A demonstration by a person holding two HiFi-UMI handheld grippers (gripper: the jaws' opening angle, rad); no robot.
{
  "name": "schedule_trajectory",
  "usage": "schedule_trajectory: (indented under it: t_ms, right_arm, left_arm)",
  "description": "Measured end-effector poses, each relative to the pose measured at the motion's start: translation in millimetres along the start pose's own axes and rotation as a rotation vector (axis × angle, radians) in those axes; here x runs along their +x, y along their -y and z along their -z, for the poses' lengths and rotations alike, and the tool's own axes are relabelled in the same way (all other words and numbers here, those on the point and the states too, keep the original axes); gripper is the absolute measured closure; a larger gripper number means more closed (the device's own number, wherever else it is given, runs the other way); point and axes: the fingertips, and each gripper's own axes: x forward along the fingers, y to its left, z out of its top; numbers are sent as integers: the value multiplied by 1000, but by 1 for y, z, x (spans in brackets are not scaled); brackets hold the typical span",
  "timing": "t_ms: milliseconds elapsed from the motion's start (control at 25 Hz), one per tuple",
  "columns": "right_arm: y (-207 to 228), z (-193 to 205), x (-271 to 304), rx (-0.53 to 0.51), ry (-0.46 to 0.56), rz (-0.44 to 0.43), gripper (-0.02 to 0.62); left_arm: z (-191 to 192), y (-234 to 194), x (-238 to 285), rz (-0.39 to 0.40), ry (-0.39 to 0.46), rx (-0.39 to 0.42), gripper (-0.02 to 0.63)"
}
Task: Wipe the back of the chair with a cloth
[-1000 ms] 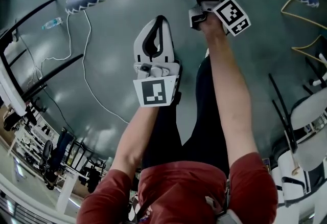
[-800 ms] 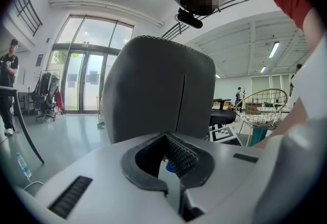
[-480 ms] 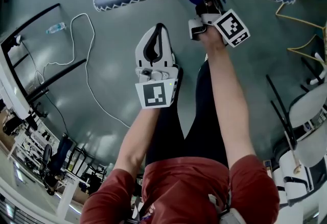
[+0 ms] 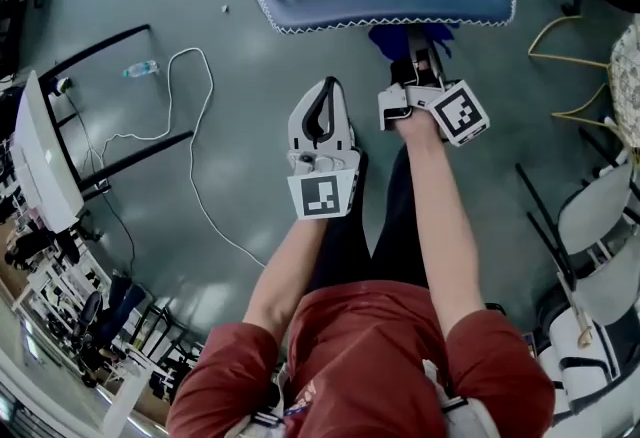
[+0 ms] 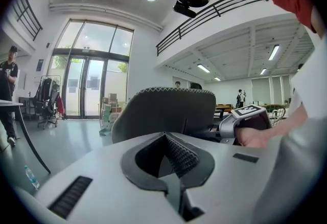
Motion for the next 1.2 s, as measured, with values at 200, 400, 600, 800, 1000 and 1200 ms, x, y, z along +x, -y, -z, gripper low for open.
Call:
schedule_trajectory:
  t_ms: [200, 400, 600, 800, 1000, 1200]
  right_arm:
    - [-61, -19, -16, -21, 17, -50, 533]
    - [-100, -12, -22, 2, 8, -78, 534]
    - [-123, -25, -27, 0, -4, -107, 534]
    - [-125, -33, -34, -3, -2, -111, 533]
    - [-90, -42, -45, -11, -5, -82, 534]
    - [-11, -36, -45, -15, -14, -20, 533]
  left_arm:
    - [-24, -2, -19, -10, -13, -7, 592]
    - [-35, -14, -40, -21, -25, -15, 592]
    - [-46, 0, -46, -24, -44, -41, 592]
    - [-58, 11, -45, 3, -45, -18, 592]
    - [-57, 24, -29, 26, -50, 17, 592]
    - [-39, 37, -4, 61, -13, 33, 593]
